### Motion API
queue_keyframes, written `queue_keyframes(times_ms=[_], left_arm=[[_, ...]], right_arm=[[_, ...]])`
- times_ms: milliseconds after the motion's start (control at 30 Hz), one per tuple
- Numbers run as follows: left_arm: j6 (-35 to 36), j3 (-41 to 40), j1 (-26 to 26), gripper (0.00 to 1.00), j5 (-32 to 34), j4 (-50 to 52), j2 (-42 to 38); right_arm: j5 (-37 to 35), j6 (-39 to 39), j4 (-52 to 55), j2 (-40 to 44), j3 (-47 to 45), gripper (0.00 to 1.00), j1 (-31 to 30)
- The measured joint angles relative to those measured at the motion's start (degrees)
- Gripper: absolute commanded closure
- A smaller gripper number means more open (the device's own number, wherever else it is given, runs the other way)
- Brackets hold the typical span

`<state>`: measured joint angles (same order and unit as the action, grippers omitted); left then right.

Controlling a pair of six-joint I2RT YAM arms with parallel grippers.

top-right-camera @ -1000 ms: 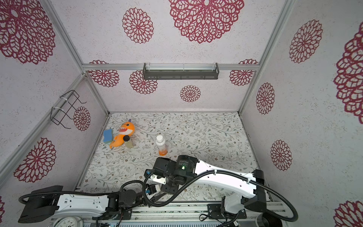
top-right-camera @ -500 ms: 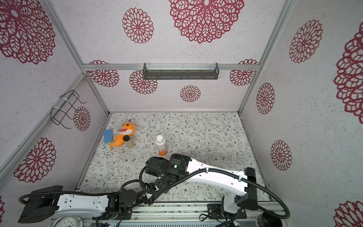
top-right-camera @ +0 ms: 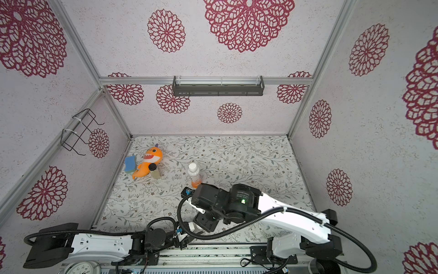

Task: Screw on the bottle caps
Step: Screw the bottle cap onto the plastic bottle.

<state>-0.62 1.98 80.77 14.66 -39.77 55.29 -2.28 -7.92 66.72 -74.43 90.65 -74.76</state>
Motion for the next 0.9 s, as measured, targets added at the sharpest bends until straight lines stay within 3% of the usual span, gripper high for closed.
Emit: queue_keyframes(times_ms=[167, 400, 900], left_arm=[[-0.11, 0.17, 0.00, 0.60, -3.19, -0.02, 0.61], [-0.52, 0.24, 0.00, 0.60, -6.29, -0.02, 0.55], [-0.92, 0.57, 0.00, 0.60, -7.80, -0.09, 1.33]], right_arm=[[4.81, 12.31, 0.92, 4.57, -3.32, 0.38, 0.00], [8.00, 23.17, 1.01, 0.46, -5.77, 0.38, 0.04], [9.22, 29.53, 0.37, -3.96, -6.36, 0.46, 0.04]])
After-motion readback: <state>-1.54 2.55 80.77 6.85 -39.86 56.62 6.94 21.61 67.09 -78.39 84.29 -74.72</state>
